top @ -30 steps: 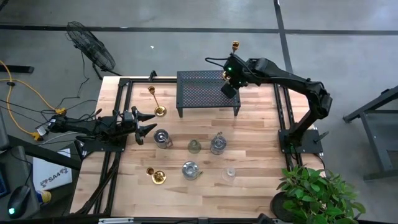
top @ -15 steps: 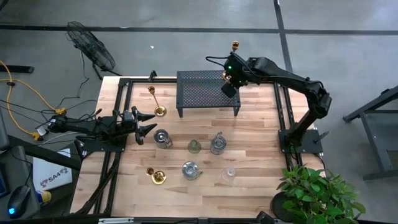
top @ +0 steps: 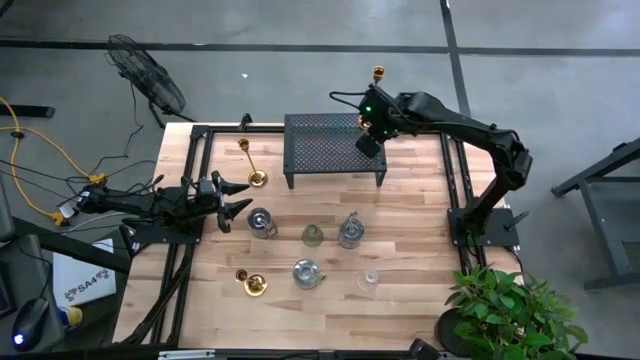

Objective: Pick & Place candle stick holders
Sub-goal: Put the top green candle holder on the shelf, then put the top gold candle holder on the shelf aligned with the gold candle holder

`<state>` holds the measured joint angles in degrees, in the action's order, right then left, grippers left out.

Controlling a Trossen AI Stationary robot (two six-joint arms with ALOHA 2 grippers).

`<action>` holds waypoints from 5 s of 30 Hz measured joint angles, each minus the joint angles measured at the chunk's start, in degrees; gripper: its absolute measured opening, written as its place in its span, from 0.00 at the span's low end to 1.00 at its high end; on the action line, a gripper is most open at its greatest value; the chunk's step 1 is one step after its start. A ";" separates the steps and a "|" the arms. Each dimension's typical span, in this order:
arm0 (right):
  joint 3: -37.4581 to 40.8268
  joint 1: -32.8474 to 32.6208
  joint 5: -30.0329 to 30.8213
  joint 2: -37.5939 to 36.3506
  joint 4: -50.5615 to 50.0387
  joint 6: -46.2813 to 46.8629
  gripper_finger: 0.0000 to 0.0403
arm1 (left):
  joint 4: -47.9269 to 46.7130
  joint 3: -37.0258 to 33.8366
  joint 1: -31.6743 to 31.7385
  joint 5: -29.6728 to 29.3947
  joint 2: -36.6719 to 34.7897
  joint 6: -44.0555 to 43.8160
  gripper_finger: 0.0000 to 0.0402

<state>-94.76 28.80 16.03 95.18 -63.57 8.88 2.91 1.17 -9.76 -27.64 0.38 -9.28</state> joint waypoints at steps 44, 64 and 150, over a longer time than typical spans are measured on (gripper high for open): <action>0.07 0.59 -2.03 1.41 1.81 -1.66 0.16 | 0.00 -0.01 0.01 0.00 -0.02 -0.01 0.54; 0.07 0.57 -3.02 1.44 2.60 -1.57 0.28 | 0.00 -0.01 0.01 0.00 -0.01 -0.01 0.54; 28.30 -14.59 -1.35 -19.67 10.65 15.25 0.22 | -0.01 -0.02 0.00 0.00 -0.01 0.00 0.54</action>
<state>-66.46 14.21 14.69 75.51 -52.92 24.13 2.90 1.15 -9.76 -27.64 0.37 -9.28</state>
